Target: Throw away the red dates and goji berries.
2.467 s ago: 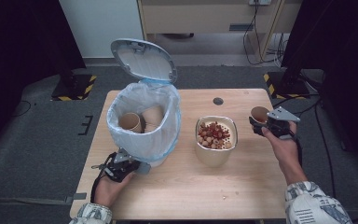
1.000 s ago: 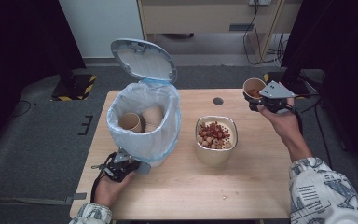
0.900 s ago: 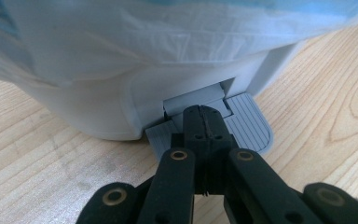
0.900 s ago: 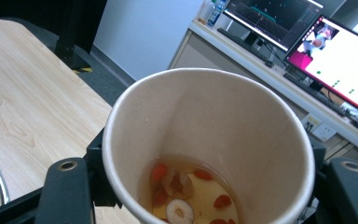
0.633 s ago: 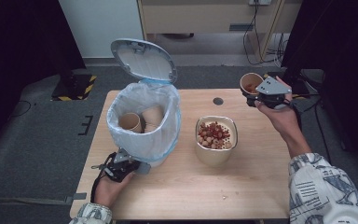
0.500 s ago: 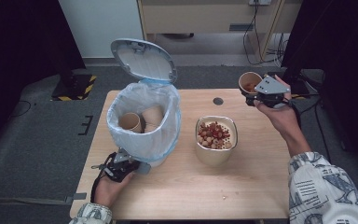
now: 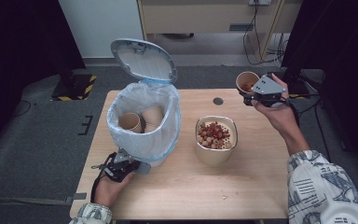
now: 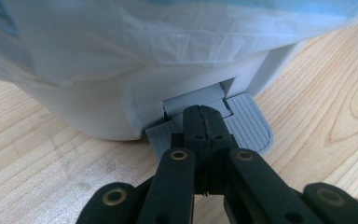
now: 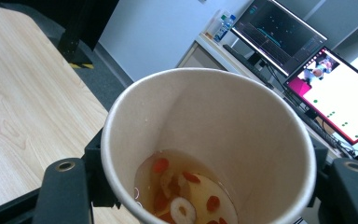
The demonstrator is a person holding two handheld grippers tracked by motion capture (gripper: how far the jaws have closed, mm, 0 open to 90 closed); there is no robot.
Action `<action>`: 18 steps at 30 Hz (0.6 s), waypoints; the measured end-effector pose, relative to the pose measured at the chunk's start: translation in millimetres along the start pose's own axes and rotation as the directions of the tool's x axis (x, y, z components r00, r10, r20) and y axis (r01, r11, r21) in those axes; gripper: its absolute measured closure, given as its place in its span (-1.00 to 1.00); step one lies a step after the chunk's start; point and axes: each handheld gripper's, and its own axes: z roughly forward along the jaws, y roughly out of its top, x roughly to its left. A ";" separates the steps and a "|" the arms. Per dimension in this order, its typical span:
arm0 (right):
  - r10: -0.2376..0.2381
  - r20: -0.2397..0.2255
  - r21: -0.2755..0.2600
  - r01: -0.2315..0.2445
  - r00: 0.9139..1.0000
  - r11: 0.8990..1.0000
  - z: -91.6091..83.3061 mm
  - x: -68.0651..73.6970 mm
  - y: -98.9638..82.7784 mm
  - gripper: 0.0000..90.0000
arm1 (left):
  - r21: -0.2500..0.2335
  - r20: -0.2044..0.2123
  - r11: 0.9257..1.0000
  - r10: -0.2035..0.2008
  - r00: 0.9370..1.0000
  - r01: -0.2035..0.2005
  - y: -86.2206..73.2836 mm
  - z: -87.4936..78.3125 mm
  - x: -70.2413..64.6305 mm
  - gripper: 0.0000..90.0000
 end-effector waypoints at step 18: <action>-0.103 -0.062 -0.025 0.101 0.993 0.995 12.6 14.5 1.9 -0.32 | 0.000 0.000 1.000 0.002 1.000 -0.002 0.0 0.0 0.0 1.00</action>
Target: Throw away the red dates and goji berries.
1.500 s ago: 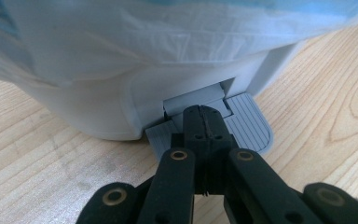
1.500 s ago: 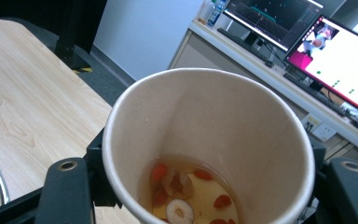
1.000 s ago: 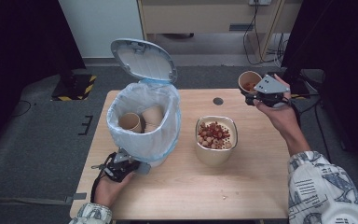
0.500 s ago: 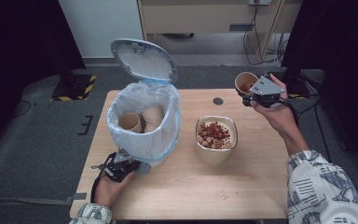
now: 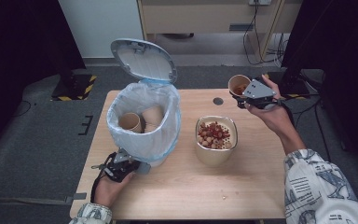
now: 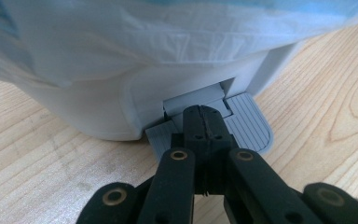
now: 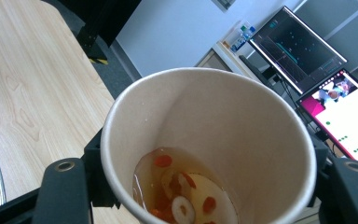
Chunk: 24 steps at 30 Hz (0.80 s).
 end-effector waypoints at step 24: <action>-0.192 -0.012 -0.002 0.192 0.981 0.981 -17.8 1.5 25.6 -0.33 | 0.000 0.000 1.000 -0.004 1.000 0.004 0.1 0.1 0.0 1.00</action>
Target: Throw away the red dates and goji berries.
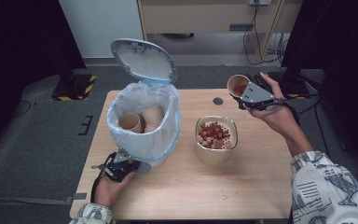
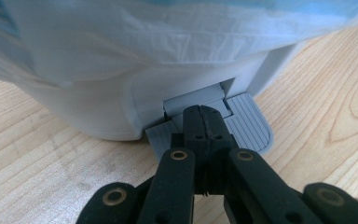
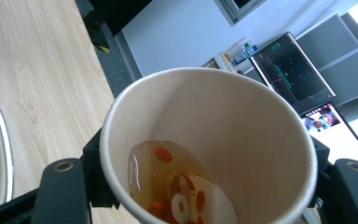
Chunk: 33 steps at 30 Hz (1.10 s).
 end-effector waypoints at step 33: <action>-0.105 -0.039 0.019 0.106 0.994 0.994 -2.9 20.2 7.8 -0.35 | 0.000 0.000 1.000 0.000 1.000 0.000 0.0 0.0 0.0 1.00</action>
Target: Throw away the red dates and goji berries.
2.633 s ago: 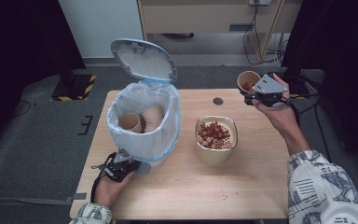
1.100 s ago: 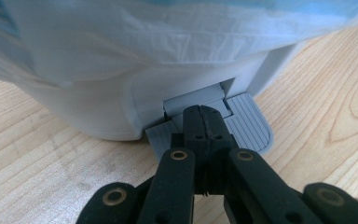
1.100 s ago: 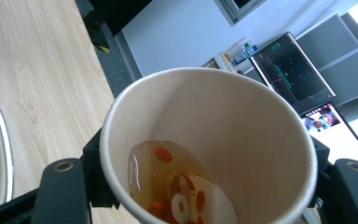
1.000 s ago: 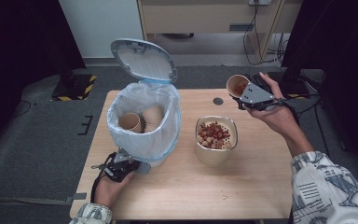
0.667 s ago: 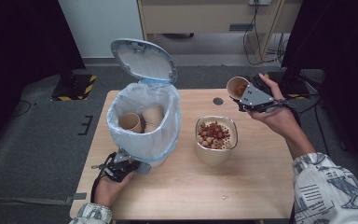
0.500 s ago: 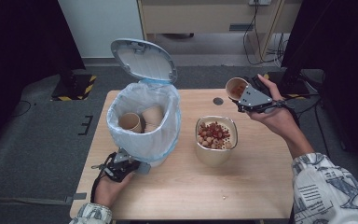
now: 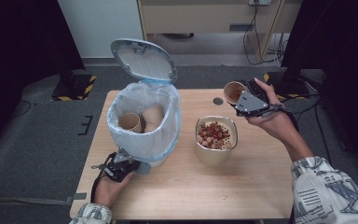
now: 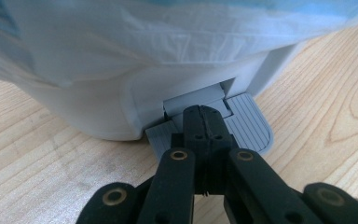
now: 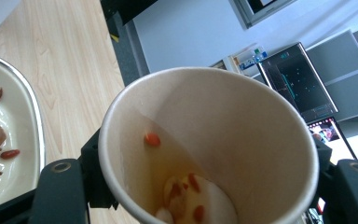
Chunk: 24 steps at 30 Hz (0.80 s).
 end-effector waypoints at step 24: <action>-0.038 -0.051 -0.006 0.037 0.998 0.999 2.8 15.0 8.7 -0.37 | 0.000 -0.001 1.000 0.001 1.000 -0.001 0.0 0.0 -0.1 1.00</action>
